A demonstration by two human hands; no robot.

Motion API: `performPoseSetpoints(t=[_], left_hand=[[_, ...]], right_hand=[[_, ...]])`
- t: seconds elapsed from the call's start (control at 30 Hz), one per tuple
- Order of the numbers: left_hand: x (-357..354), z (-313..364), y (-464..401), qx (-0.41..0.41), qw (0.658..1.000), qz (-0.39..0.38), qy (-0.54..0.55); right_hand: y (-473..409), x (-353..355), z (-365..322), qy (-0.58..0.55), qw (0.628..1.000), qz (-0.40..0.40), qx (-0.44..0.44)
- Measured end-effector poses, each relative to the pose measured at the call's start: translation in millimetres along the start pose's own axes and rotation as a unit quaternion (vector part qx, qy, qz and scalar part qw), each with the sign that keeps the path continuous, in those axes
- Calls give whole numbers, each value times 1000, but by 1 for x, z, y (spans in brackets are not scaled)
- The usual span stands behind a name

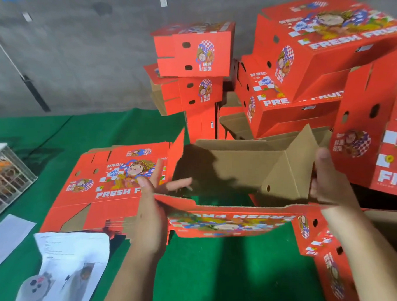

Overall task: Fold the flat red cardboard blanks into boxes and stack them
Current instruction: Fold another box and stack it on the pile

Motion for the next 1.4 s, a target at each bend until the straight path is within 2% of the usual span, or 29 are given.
performPoseSetpoints(t=[0.07, 0.13, 0.27, 0.37, 0.5, 0.67, 0.8, 0.87, 0.93, 1.0, 1.1, 1.17, 1.23, 1.3, 1.4], left_hand=[[-7, -9, 9, 16, 999, -13, -34], [-6, -20, 16, 43, 998, 14, -37], [7, -33, 19, 83, 991, 90, -57], [9, -36, 19, 87, 987, 121, -65], [15, -41, 22, 69, 985, 141, -70], [17, -39, 20, 46, 988, 116, -95], [16, -34, 21, 29, 985, 114, -127], [12, -18, 17, -21, 955, 88, -284], [8, -7, 14, -52, 890, 79, -445], [2, -3, 11, -55, 864, 76, -494], [-1, 1, 10, -55, 847, 73, -523], [-3, 9, 9, -97, 819, 65, -562], [-13, 17, 11, -166, 800, 51, -574], [-20, 19, 16, -211, 813, 41, -541], [-17, 14, 14, -217, 877, 7, -428]], right_hand=[[-7, -3, 7, 24, 999, -9, -33], [-11, -10, 22, 22, 997, -17, -69], [-1, -26, 29, 118, 991, -55, -12], [4, -35, 35, 47, 994, -97, 0], [6, -45, 35, 82, 979, -184, 43], [-9, -18, 43, 86, 992, 6, 89], [-5, -19, 58, 5, 996, 28, 79], [-1, -23, 55, -22, 995, 15, 97], [6, -26, 49, -25, 990, 12, 137], [11, -27, 45, -11, 985, 25, 169], [13, -26, 49, -20, 983, 46, 179], [15, -30, 50, 9, 979, 42, 198], [22, -34, 42, 84, 963, 48, 251], [29, -42, 36, 142, 944, 44, 295], [31, -50, 36, 181, 936, 36, 300]])
Point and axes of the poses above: each hand's wrist, its own y-axis away from the middle knuckle, its own x-axis out of the back of the hand, z = x × y, the point moved 9 cm from there along -y, towards the middle knuckle, and after that the axes turned 13 degrees about -x, right-handed, at the moved point
